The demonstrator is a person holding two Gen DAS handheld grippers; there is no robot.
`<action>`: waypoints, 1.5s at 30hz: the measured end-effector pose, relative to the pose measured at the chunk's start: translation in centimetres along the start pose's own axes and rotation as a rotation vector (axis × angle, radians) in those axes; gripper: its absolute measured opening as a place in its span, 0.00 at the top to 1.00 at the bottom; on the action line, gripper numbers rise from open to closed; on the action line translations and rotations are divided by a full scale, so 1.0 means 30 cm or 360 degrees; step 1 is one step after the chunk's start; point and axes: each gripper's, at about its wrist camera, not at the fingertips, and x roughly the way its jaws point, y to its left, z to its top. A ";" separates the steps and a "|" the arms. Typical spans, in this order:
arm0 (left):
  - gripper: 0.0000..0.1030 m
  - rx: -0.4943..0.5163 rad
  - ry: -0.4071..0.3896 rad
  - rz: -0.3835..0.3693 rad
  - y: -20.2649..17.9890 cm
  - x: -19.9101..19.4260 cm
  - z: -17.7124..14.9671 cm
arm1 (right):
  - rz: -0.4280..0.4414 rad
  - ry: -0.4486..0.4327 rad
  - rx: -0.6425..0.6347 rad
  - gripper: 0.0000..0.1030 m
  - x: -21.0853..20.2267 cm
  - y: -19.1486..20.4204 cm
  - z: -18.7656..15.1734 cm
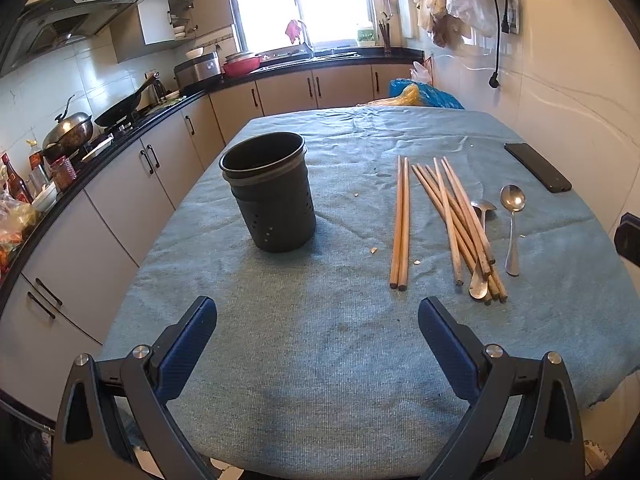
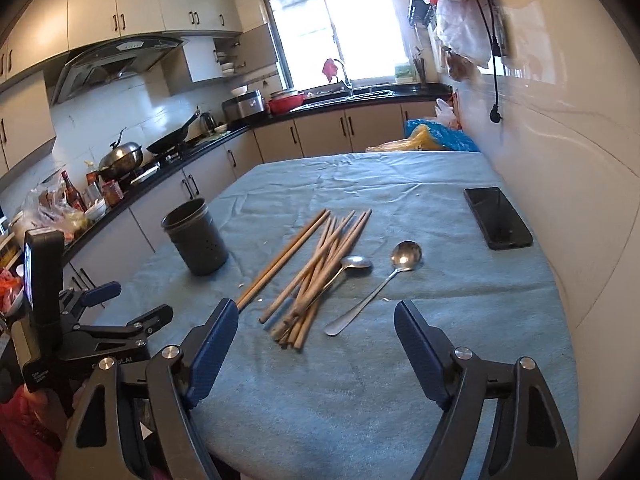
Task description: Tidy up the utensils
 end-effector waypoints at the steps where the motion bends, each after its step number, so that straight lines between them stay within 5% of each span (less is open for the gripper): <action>1: 0.02 -0.0002 -0.0003 0.0001 0.002 -0.001 -0.002 | 0.0004 0.0005 -0.0003 0.18 -0.006 0.004 0.000; 45: 0.02 -0.0018 0.0015 -0.0005 0.019 0.012 -0.021 | 0.0001 0.0095 -0.0006 0.18 0.032 0.055 0.004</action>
